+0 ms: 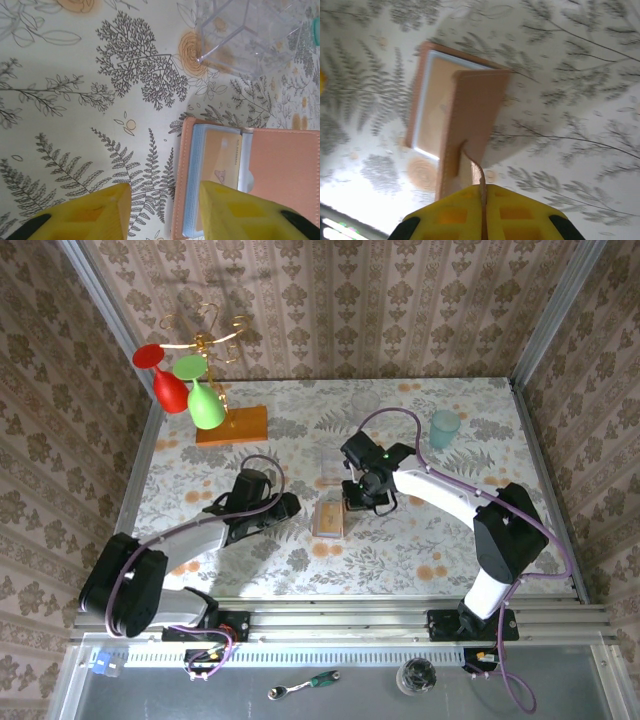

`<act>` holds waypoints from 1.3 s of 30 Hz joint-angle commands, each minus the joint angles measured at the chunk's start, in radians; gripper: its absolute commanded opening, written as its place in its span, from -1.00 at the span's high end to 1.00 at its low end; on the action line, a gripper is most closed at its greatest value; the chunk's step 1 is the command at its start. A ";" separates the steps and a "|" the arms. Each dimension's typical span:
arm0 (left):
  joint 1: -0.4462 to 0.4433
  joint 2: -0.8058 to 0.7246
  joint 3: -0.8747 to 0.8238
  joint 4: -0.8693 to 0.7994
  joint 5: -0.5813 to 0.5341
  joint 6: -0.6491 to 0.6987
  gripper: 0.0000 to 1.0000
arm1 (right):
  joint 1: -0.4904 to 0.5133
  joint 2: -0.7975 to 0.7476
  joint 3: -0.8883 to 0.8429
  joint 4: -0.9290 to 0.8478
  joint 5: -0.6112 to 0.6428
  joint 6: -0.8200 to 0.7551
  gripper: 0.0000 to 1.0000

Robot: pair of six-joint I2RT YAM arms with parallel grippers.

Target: Take the credit cards out of the card holder

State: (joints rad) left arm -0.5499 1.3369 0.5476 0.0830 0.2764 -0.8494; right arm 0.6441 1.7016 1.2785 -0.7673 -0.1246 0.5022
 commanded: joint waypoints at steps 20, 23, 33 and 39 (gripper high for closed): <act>-0.076 0.176 0.095 0.061 0.074 -0.042 0.70 | -0.014 0.087 -0.103 -0.029 0.228 -0.004 0.88; -0.076 0.191 0.095 0.068 0.085 -0.048 0.74 | -0.014 0.097 -0.114 0.006 0.182 0.028 0.88; -0.076 0.198 0.103 -0.009 0.067 -0.036 0.84 | -0.007 0.110 -0.143 0.085 0.116 0.123 0.87; -0.068 0.212 0.082 0.012 0.073 -0.039 0.93 | 0.000 0.121 -0.151 0.124 0.081 0.147 0.86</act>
State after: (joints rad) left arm -0.6212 1.5303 0.6292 0.1020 0.3420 -0.8902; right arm 0.6342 1.8023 1.1374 -0.6708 -0.0120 0.6125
